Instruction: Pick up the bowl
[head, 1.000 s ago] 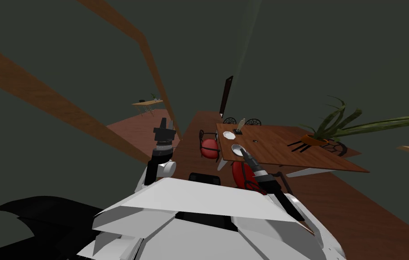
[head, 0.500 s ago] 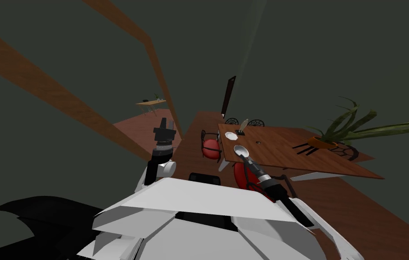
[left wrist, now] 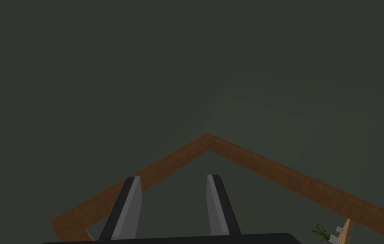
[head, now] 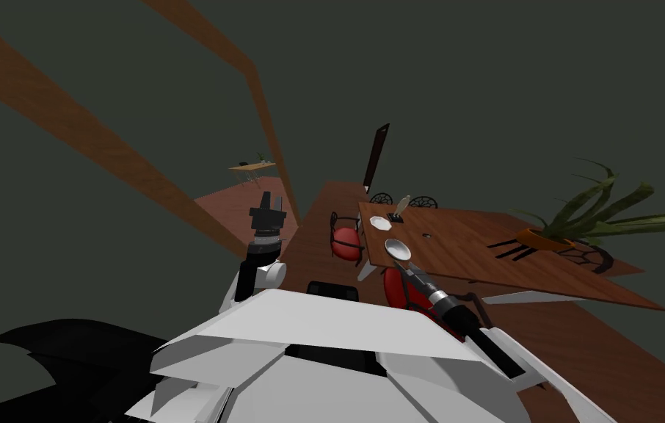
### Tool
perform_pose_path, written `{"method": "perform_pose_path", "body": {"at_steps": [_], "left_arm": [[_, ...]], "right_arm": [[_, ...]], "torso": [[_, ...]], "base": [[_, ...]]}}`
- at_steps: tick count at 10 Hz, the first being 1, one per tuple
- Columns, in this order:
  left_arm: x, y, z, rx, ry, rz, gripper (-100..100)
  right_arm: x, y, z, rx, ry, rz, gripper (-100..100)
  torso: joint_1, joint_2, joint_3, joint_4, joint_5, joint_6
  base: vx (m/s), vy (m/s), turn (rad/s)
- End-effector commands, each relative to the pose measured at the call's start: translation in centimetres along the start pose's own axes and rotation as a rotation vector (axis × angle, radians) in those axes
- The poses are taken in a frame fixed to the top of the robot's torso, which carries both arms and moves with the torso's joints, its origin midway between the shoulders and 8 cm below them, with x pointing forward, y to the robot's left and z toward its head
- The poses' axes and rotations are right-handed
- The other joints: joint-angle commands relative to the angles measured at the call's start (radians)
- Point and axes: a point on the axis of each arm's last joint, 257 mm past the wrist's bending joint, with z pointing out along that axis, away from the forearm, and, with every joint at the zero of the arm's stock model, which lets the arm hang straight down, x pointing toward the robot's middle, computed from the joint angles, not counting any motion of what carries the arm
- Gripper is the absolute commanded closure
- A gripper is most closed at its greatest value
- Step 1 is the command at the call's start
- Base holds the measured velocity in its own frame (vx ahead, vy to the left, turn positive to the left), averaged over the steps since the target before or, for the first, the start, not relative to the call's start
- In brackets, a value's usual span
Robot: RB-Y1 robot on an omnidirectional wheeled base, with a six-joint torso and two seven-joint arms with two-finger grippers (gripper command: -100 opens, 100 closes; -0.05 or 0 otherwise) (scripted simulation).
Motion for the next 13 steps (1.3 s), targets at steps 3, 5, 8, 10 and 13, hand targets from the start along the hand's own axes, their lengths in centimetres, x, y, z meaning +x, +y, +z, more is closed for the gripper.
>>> {"method": "perform_pose_path", "body": {"at_steps": [3,5,8,10,13], "left_arm": [[0.0,0.0,0.0,0.0,0.0,0.0,0],[0.0,0.0,0.0,0.0,0.0,0.0,0],[0.0,0.0,0.0,0.0,0.0,0.0,0],[0.0,0.0,0.0,0.0,0.0,0.0,0],[0.0,0.0,0.0,0.0,0.0,0.0,0]], "right_arm": [[3.0,-2.9,-1.7,0.023,0.131,-0.149,-100],[4.2,-4.3,-2.6,0.031,0.189,-0.216,-100],[6.3,-7.0,-4.5,0.043,0.301,-0.341,-100],[8.0,-9.7,-6.5,0.049,0.407,-0.456,-100],[9.5,-12.1,-8.6,0.048,0.506,-0.564,-100]], "torso": [[0.0,0.0,0.0,0.0,0.0,0.0],[0.0,0.0,0.0,0.0,0.0,0.0],[0.0,-0.002,-0.001,0.0,0.0,0.0],[0.0,-0.002,-0.001,0.0,0.0,0.0],[-0.001,-0.003,-0.002,-0.001,0.0,0.0]], "base": [[0.023,0.022,0.073],[0.027,0.016,0.075],[0.044,0.023,0.099],[0.066,0.017,0.166],[0.069,0.011,0.105]]}}
